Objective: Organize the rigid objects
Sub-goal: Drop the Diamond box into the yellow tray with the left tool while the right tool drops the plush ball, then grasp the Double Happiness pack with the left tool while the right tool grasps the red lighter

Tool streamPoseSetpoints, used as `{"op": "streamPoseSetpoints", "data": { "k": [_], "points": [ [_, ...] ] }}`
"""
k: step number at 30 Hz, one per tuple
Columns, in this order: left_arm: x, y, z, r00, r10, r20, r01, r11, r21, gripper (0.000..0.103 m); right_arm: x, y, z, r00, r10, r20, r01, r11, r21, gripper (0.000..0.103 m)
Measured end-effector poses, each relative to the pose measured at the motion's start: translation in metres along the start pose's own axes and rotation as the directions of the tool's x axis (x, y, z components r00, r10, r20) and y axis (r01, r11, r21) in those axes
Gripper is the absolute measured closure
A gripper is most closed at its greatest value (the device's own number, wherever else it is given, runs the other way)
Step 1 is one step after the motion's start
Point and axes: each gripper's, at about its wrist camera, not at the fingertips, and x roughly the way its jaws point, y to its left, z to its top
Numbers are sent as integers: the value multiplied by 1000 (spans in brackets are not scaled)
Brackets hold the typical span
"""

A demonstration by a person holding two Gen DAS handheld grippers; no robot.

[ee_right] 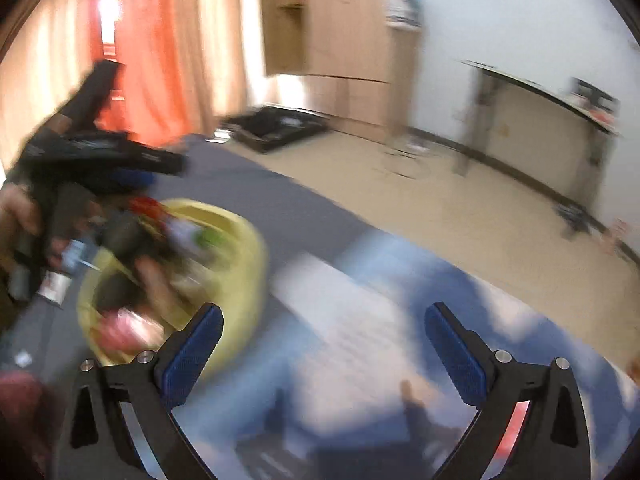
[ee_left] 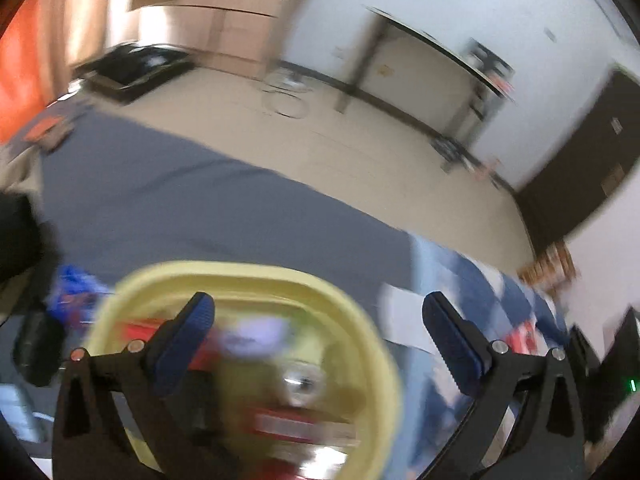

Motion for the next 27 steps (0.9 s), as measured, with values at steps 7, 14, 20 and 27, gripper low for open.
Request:
{"op": "streamPoseSetpoints", "data": {
  "k": [7,14,20,27],
  "points": [
    [68,-163,-39,978,-88,-189,143,943,300,0,-21,-106,-97,971,-201,-131,220,964,152,2],
    [112,-245,-60,954,-102,-282,209,901,381,0,-3,-130,-111,987,-100,-125,122,976,180,49],
    [149,-301,-78,937,-56,-344,255,782,569,0,-15,-157,-125,999,-7,-44,14,985,174,81],
    [189,-346,-108,927,-2,-375,286,653,701,0,-40,-210,-157,998,-53,-41,61,969,241,81]
  ]
}}
